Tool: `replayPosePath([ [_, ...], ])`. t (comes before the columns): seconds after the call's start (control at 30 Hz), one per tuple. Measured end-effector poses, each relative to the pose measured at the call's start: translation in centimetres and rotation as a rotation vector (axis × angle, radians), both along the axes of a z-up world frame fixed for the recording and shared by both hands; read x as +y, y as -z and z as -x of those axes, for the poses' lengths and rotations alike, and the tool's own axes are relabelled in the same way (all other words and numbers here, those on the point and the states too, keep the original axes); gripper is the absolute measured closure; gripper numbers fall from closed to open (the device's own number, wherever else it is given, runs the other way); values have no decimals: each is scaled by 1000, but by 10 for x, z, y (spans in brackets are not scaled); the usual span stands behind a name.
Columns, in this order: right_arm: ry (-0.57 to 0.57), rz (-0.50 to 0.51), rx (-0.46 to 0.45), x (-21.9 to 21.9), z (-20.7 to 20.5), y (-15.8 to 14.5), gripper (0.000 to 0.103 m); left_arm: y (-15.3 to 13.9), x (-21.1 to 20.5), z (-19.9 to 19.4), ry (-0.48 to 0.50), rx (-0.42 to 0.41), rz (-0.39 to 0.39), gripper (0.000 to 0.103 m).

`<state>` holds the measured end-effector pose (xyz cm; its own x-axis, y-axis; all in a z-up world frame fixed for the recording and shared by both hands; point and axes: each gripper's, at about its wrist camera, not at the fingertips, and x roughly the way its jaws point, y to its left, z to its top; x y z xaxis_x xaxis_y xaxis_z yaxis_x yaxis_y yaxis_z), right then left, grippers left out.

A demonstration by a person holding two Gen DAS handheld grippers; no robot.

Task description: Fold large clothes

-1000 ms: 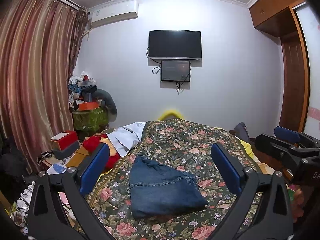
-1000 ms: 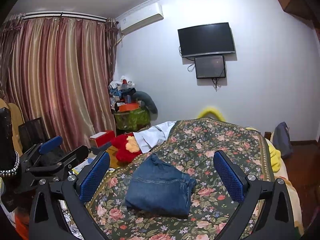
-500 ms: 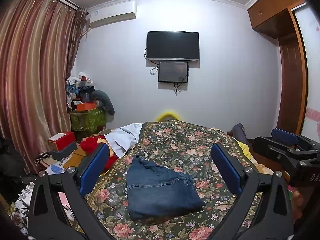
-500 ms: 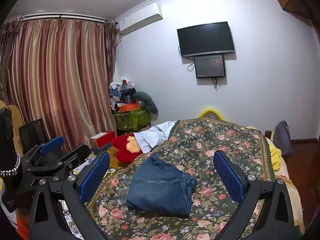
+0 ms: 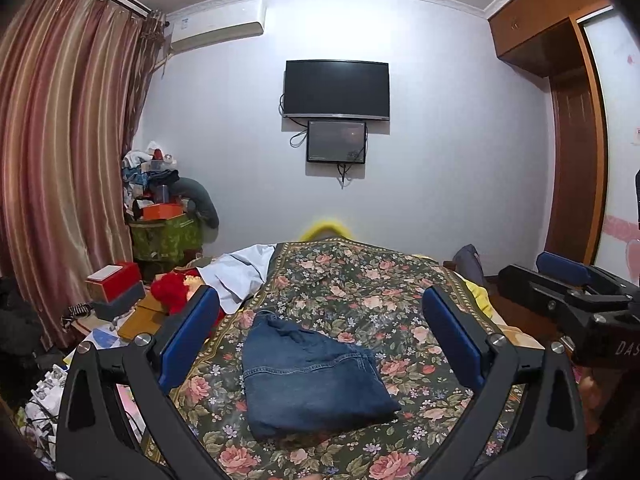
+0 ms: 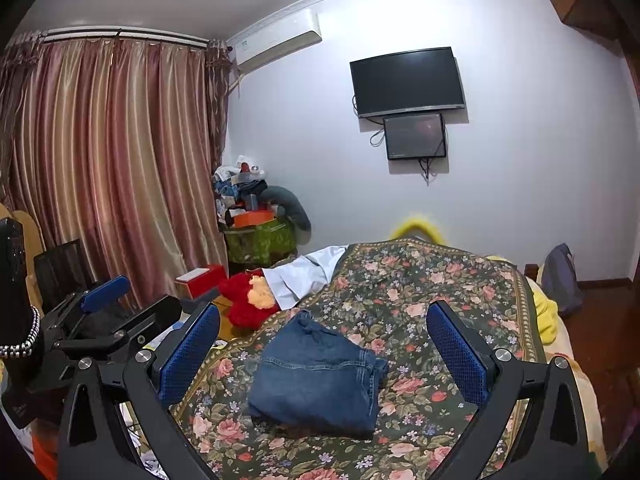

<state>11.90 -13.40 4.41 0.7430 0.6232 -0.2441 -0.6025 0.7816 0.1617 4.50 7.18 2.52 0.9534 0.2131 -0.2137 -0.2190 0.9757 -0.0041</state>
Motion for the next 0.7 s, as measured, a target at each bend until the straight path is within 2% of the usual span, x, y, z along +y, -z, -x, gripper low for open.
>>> replayPosePath([
  [0.7, 8, -6, 3, 1, 1, -4, 0, -2, -2, 1, 2, 6, 19, 1],
])
